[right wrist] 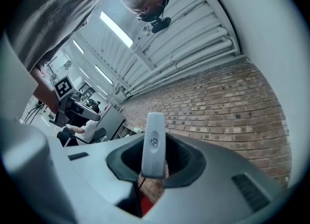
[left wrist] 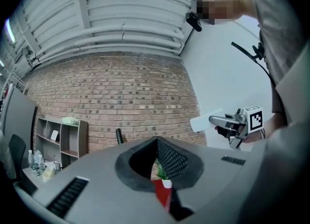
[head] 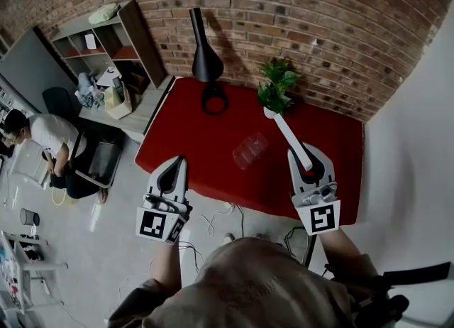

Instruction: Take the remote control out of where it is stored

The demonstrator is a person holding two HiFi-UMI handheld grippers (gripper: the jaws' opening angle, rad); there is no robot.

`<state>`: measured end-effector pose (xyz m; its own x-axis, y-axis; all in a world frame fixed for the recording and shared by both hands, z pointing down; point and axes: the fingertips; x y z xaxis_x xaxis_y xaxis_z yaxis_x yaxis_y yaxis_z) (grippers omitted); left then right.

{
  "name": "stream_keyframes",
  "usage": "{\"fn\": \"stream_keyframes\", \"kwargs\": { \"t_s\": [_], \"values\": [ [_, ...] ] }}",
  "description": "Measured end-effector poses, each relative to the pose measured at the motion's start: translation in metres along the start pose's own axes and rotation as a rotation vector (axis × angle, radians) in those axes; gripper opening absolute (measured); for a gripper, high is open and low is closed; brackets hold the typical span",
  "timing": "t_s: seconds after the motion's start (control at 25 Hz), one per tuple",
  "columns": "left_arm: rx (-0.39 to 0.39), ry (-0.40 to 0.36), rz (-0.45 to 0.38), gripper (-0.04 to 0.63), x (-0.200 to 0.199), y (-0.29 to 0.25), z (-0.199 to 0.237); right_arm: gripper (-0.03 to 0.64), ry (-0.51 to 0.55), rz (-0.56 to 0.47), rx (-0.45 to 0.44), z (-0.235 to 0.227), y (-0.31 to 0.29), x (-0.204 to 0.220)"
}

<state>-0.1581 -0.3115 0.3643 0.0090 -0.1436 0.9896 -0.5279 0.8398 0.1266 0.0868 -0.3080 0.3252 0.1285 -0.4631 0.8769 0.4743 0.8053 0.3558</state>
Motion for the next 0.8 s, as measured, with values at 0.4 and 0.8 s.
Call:
{"fn": "stream_keyframes", "kwargs": {
  "t_s": [0.4, 0.8],
  "values": [
    [0.015, 0.038, -0.019, 0.005, 0.002, 0.006, -0.017, 0.083, -0.073, 0.041, 0.014, 0.000, 0.046, 0.007],
    [0.006, 0.151, 0.022, 0.005, 0.013, 0.013, -0.017, 0.083, -0.086, 0.033, -0.005, 0.010, 0.045, -0.001]
  ]
}}
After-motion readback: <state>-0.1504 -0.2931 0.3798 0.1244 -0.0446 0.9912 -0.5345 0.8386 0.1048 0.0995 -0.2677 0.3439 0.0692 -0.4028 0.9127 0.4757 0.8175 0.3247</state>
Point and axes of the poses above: the fingertips, and each gripper's own axes: y backward along the fingers, z to its left, x out of its underside, and after that the axes turned 3 degrees about x, right-handed
